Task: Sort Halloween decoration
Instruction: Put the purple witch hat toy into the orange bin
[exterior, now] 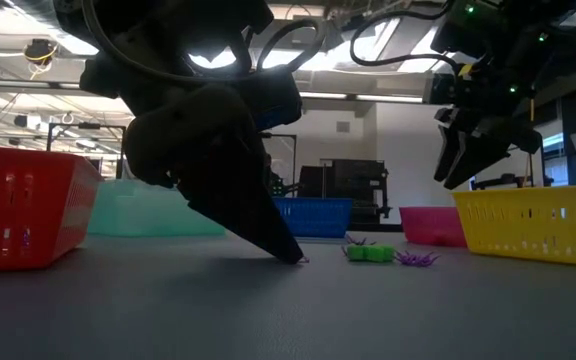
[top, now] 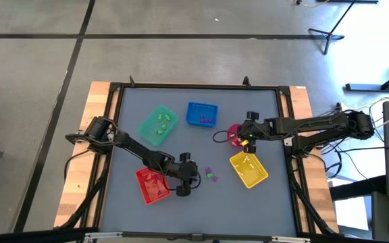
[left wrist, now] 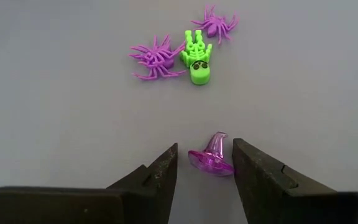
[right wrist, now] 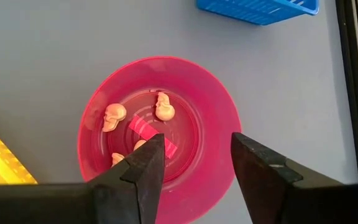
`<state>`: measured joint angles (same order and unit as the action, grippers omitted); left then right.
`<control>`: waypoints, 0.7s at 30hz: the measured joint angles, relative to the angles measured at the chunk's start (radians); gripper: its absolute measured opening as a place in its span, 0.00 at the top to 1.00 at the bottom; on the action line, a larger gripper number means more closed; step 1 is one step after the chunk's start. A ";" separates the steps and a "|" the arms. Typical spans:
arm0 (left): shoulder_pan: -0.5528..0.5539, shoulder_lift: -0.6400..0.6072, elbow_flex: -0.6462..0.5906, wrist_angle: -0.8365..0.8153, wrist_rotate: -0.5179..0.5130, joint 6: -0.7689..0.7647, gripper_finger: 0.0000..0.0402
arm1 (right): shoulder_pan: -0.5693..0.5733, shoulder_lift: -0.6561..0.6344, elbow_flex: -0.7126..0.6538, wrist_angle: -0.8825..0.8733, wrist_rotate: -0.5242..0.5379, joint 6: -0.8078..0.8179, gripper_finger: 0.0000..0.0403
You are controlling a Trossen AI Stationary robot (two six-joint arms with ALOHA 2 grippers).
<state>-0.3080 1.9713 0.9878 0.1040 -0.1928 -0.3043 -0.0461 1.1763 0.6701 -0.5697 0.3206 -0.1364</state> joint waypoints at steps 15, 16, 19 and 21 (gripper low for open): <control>0.000 0.001 -0.001 -0.004 0.000 0.000 0.75 | 0.000 0.000 0.000 0.000 0.000 0.000 0.54; 0.000 0.001 -0.001 -0.003 0.000 0.000 0.76 | 0.000 0.000 0.000 0.000 0.000 0.000 0.54; 0.000 0.001 -0.002 0.007 0.000 0.000 0.77 | 0.000 0.000 0.000 0.000 0.000 0.000 0.54; 0.000 0.002 -0.002 0.010 0.000 0.000 0.78 | 0.000 0.000 0.000 0.000 0.000 0.000 0.54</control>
<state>-0.3084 1.9728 0.9855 0.1144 -0.1925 -0.3042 -0.0462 1.1763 0.6701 -0.5697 0.3206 -0.1364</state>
